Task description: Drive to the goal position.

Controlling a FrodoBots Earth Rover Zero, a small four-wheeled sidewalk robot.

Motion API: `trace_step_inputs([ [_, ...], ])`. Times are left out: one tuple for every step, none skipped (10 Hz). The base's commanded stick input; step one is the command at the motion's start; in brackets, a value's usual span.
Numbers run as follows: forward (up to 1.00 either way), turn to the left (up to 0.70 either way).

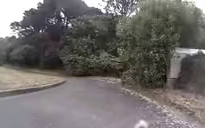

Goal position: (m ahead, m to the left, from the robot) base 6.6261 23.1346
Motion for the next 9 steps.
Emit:
trace_step_inputs([
  [0.7,0.0],
  [0.7,0.0],
  [0.7,0.0],
  [0.7,0.14],
  [0.7,0.14],
  [0.7,0.14],
  [0.7,0.14],
  [0.7,0.14],
  [0.7,0.14],
])
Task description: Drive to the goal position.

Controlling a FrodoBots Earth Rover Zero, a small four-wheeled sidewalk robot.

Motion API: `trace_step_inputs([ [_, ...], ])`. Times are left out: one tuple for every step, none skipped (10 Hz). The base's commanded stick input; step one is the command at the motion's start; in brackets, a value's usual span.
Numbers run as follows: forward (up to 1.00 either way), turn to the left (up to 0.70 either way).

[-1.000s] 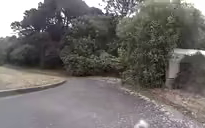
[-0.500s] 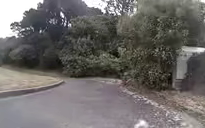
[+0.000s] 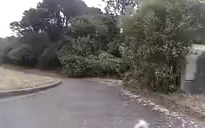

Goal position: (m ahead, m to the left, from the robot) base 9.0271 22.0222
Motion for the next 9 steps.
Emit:
trace_step_inputs([
  [0.7,0.13],
  [0.7,0.07],
  [0.7,0.01],
  [0.7,0.0],
  [0.7,0.0],
  [0.7,0.0],
  [0.7,0.0],
  [0.7,0.0],
  [0.7,0.0],
])
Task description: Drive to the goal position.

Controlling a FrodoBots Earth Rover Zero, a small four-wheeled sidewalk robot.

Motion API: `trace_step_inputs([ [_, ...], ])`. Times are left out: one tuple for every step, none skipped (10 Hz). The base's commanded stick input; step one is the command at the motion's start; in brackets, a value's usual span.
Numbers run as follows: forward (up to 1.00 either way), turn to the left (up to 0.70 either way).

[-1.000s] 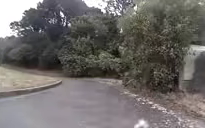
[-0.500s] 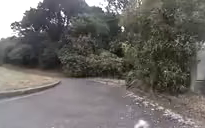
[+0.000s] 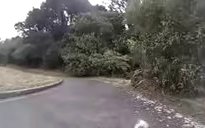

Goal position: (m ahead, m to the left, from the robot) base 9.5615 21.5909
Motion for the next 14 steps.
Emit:
trace_step_inputs([
  [0.7,0.02],
  [0.7,0.09],
  [0.7,0.14],
  [0.7,0.14],
  [0.7,0.14],
  [0.7,0.14],
  [0.7,0.14],
  [0.7,0.14],
  [0.7,0.14],
  [0.7,0.14],
  [0.7,0.14],
  [0.7,0.14],
  [0.7,0.14],
  [0.7,0.14],
])
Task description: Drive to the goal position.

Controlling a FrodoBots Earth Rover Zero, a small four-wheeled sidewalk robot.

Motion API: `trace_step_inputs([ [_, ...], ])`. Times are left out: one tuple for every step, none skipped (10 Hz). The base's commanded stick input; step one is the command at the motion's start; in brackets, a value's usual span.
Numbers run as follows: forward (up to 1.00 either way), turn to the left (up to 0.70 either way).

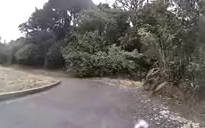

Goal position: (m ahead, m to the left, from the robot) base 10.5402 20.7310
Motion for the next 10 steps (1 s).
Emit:
trace_step_inputs([
  [0.7,0.14],
  [0.7,0.14],
  [0.7,0.14],
  [0.7,0.14],
  [0.7,0.14],
  [0.7,0.14],
  [0.7,0.14],
  [0.7,0.14],
  [0.7,0.14],
  [0.7,0.14],
])
